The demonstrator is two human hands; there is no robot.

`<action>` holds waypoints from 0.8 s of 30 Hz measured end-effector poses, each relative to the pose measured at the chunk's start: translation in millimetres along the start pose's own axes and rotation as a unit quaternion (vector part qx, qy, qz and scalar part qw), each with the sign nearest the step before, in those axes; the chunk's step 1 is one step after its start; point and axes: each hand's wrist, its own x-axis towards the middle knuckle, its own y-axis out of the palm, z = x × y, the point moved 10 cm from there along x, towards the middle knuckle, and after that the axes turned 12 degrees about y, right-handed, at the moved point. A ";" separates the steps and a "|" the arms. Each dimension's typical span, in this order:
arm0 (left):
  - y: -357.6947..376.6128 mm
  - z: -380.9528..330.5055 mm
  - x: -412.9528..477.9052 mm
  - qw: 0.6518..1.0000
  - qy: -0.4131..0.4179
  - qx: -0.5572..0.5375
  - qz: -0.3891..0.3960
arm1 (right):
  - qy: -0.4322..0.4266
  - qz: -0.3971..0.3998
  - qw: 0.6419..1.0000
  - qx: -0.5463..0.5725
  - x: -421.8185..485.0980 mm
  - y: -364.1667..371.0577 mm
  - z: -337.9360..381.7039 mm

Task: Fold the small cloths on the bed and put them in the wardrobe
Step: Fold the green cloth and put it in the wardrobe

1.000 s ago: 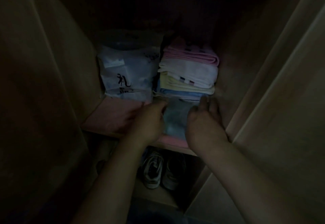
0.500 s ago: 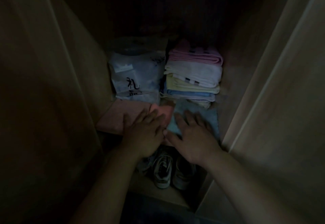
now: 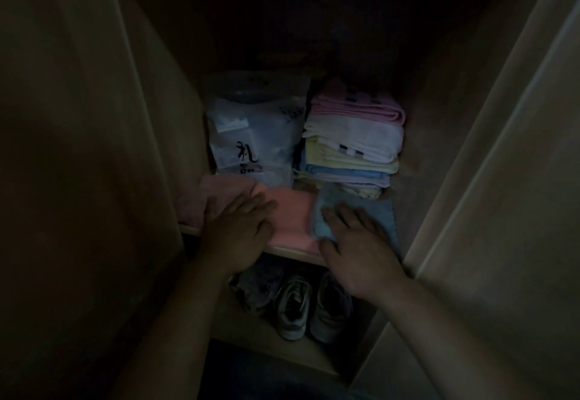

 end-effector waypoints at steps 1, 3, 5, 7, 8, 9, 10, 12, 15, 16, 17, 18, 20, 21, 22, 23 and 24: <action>0.2 0.2 -0.2 1.000 0.004 -0.002 -0.001 | 0.002 0.000 1.000 -0.001 0.5 -0.3 -0.1; -1.3 0.4 0.0 1.000 0.009 -0.009 -0.006 | 0.005 0.000 1.000 -0.012 0.9 -1.1 -1.5; -2.9 1.7 0.3 1.000 0.011 -0.022 -0.011 | 0.011 -0.008 0.999 -0.037 -0.8 -0.9 -4.8; -4.5 4.7 1.5 0.999 0.011 -0.037 -0.011 | 0.019 -0.010 0.998 -0.057 -2.5 0.3 -8.4; -5.6 7.1 1.7 0.999 0.009 -0.041 -0.012 | 0.023 -0.006 0.998 -0.059 -3.0 1.8 -9.6; -6.7 9.7 1.7 0.999 0.006 -0.044 -0.014 | 0.027 -0.001 0.998 -0.058 -2.8 3.4 -10.1; -7.8 11.6 1.4 0.999 0.006 -0.046 -0.016 | 0.030 0.004 0.998 -0.057 -2.6 4.7 -10.3; -9.5 11.0 1.3 0.999 0.011 -0.043 -0.015 | 0.029 0.015 0.998 -0.056 -2.3 7.4 -9.4; -21.3 2.9 0.8 0.999 0.015 -0.033 -0.036 | 0.012 0.006 0.999 -0.039 -3.3 5.2 -4.8; -27.5 -2.2 0.4 0.998 0.023 -0.036 -0.046 | 0.006 -0.007 0.999 -0.032 -3.6 1.9 -3.3; -32.1 -9.6 -0.1 0.997 0.039 -0.050 -0.049 | 0.004 -0.018 1.000 -0.023 -3.5 -1.1 -2.2; -34.2 -19.0 -0.6 0.994 0.062 -0.075 -0.040 | 0.002 -0.025 1.000 -0.016 -3.3 -3.3 -1.3; -27.7 -39.7 -2.2 0.986 0.106 -0.128 0.010 | 0.001 -0.029 1.000 -0.011 -2.3 -3.3 -0.5; -19.8 -49.1 -3.1 0.982 0.122 -0.136 0.044 | 0.000 -0.027 0.999 -0.017 -1.5 -1.7 0.2; -9.9 -56.7 -4.1 0.980 0.135 -0.126 0.075 | -0.001 -0.023 0.999 -0.025 -0.8 1.5 0.1; -0.8 -61.5 -4.5 0.979 0.146 -0.103 0.094 | 0.000 -0.018 0.999 -0.033 -0.1 4.7 -0.7; 6.0 -63.8 -3.8 0.980 0.154 -0.079 0.102 | 0.003 -0.013 0.999 -0.037 0.8 7.2 -1.9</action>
